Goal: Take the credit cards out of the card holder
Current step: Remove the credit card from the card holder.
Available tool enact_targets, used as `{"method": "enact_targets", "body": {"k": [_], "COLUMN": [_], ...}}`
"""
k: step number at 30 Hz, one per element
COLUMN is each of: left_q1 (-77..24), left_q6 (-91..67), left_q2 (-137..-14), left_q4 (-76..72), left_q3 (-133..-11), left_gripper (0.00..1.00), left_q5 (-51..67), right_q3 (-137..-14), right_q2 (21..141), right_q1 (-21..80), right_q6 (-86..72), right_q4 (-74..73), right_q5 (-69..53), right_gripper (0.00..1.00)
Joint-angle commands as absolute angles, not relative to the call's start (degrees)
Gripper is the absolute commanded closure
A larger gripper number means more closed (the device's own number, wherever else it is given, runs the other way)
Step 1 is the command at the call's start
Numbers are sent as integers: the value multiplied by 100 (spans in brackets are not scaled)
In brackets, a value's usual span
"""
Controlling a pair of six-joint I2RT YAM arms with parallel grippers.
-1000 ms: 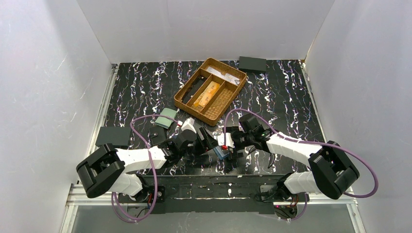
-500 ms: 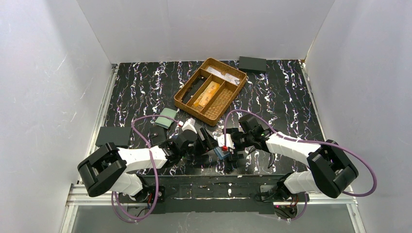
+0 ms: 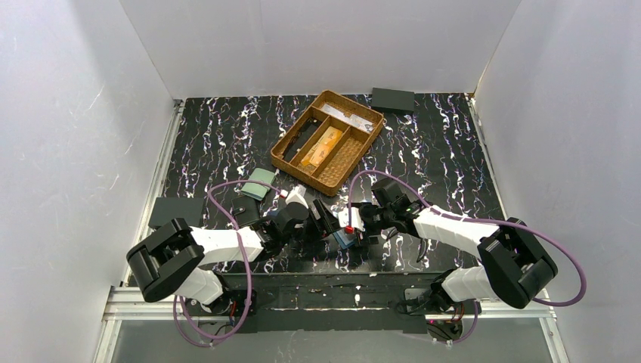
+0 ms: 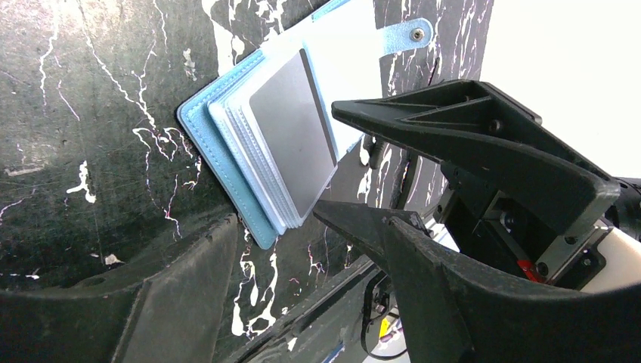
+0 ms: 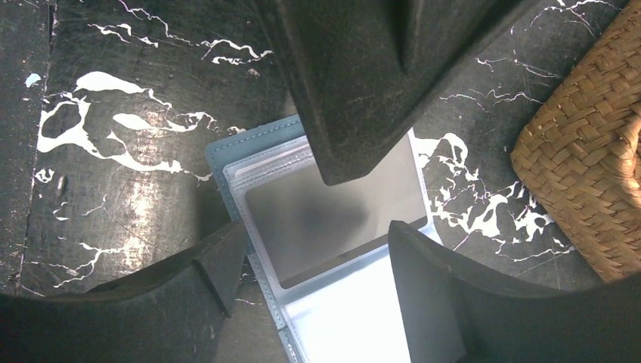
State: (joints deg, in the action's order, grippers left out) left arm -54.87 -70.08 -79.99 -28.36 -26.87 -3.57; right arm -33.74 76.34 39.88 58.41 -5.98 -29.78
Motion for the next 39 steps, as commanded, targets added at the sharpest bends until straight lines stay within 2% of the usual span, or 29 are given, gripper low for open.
{"method": "enact_targets", "body": {"k": [1, 14, 28, 39], "left_q1": [-5468, -5464, -5421, -5343], "left_q6": [-7056, -7171, -7427, -7567], "left_q2": [-8082, -8200, -8656, -8976], "left_q4": [-3032, -3280, -3936, -4382], "left_q3": [-2751, -2729, -2860, -2859], "left_gripper": [30, 30, 31, 41], "left_q5": [-326, -271, -176, -141], "right_q3": [-3489, -3528, -3543, -3572], "right_q2": [7506, 7404, 7332, 7348], "right_q1": [4017, 4007, 3948, 3908], "right_q6": [5758, 5661, 5582, 5553], "right_q4": [-519, -567, -600, -646], "right_q5": [-2989, -2971, -3019, -3056], "right_gripper": [26, 42, 47, 52]}}
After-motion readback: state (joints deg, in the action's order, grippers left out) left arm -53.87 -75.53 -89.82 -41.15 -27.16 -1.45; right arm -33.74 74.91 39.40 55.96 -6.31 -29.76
